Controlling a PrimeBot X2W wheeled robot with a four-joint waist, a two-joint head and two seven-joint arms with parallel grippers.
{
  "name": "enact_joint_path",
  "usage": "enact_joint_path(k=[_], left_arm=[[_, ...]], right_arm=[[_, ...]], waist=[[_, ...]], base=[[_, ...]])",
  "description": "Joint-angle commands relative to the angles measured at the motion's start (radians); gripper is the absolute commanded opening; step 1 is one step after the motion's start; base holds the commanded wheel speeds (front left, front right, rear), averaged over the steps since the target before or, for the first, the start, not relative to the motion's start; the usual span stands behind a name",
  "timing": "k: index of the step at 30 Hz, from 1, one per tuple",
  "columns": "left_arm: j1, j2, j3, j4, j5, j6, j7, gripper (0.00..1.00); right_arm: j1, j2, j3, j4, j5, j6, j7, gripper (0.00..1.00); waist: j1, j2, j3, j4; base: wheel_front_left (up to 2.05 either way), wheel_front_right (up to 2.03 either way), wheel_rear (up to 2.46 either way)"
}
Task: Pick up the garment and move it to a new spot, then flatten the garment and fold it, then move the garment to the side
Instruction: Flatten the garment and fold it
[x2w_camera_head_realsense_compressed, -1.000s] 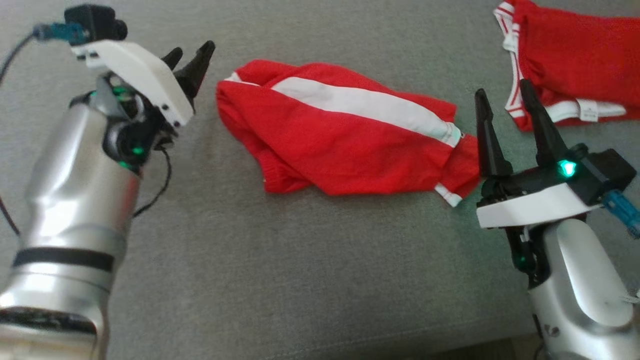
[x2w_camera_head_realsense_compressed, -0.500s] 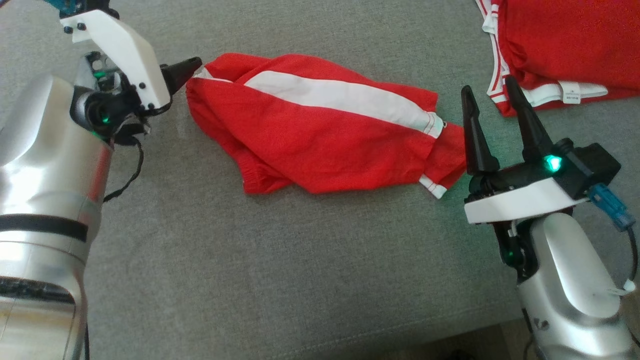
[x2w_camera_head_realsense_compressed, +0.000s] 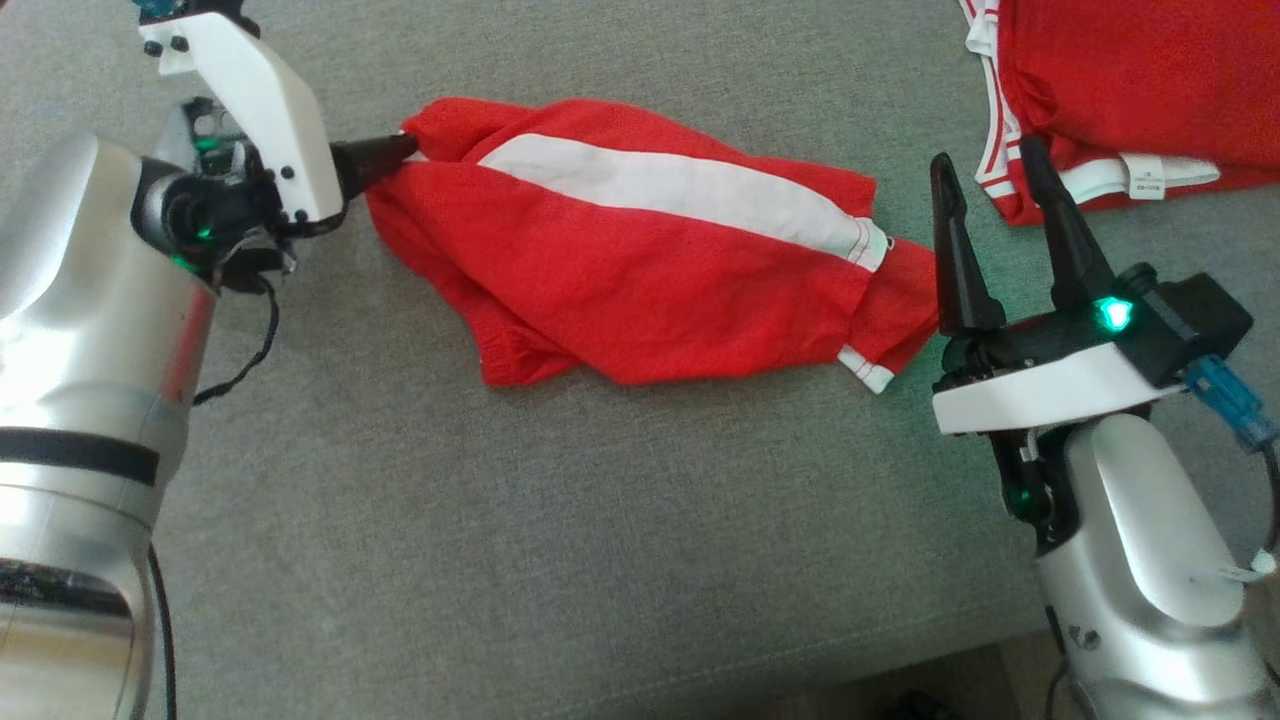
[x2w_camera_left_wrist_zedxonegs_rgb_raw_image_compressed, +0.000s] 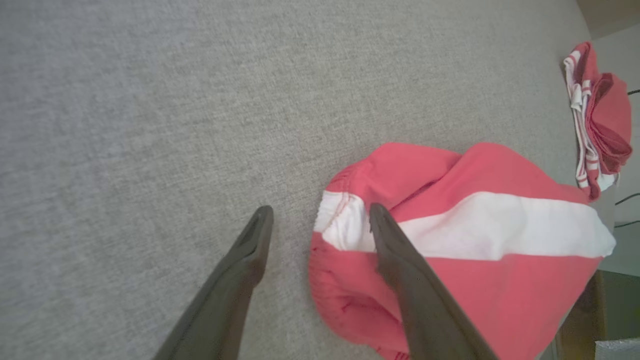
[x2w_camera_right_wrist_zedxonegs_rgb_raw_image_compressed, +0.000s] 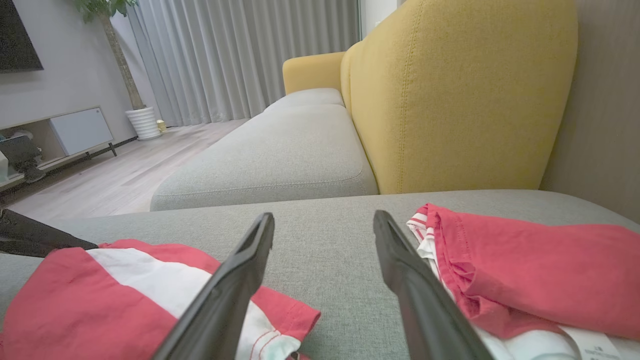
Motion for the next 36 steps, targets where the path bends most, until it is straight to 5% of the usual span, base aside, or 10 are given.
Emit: enact_joint_path(k=[1,12,13,14,24,36], left_arm=[[-0.042,0.046,0.023,-0.042,-0.014,-0.006,0.014,1.0],[-0.013,0.077,-0.029,-0.069,-0.042,-0.006,0.048,1.0],[-0.015,0.078,-0.029,-0.065,-0.042,-0.006,0.047,0.58],[-0.016,0.077,-0.026,-0.06,-0.045,-0.005,0.044,0.0],[-0.026,0.065,-0.002,-0.043,-0.068,-0.005,-0.018,0.0],[0.06,0.06,0.008,-0.181,-0.138,-0.006,-0.141,0.0]], right_arm=[[-0.023,0.008,0.015,-0.028,0.0,0.007,-0.011,1.0],[-0.034,0.013,0.024,-0.027,-0.002,0.007,-0.011,1.0],[-0.034,0.013,0.023,-0.028,-0.002,0.007,-0.011,1.0],[-0.034,0.014,0.022,-0.028,-0.002,0.007,-0.011,1.0],[-0.017,0.013,0.014,-0.012,-0.005,0.007,-0.011,1.0],[0.023,0.013,0.084,0.131,0.105,0.007,0.06,1.0]], waist=[[0.0,0.0,-0.001,0.0],[0.0,0.0,0.006,-0.015],[0.0,0.0,0.008,-0.017],[0.0,0.0,0.01,-0.018],[0.0,0.0,-0.011,-0.011],[0.0,0.0,-0.082,0.056]], base=[[0.0,0.0,0.0],[0.0,0.0,0.0],[0.0,0.0,0.0],[0.0,0.0,0.0],[0.0,0.0,0.0],[0.0,0.0,0.0]])
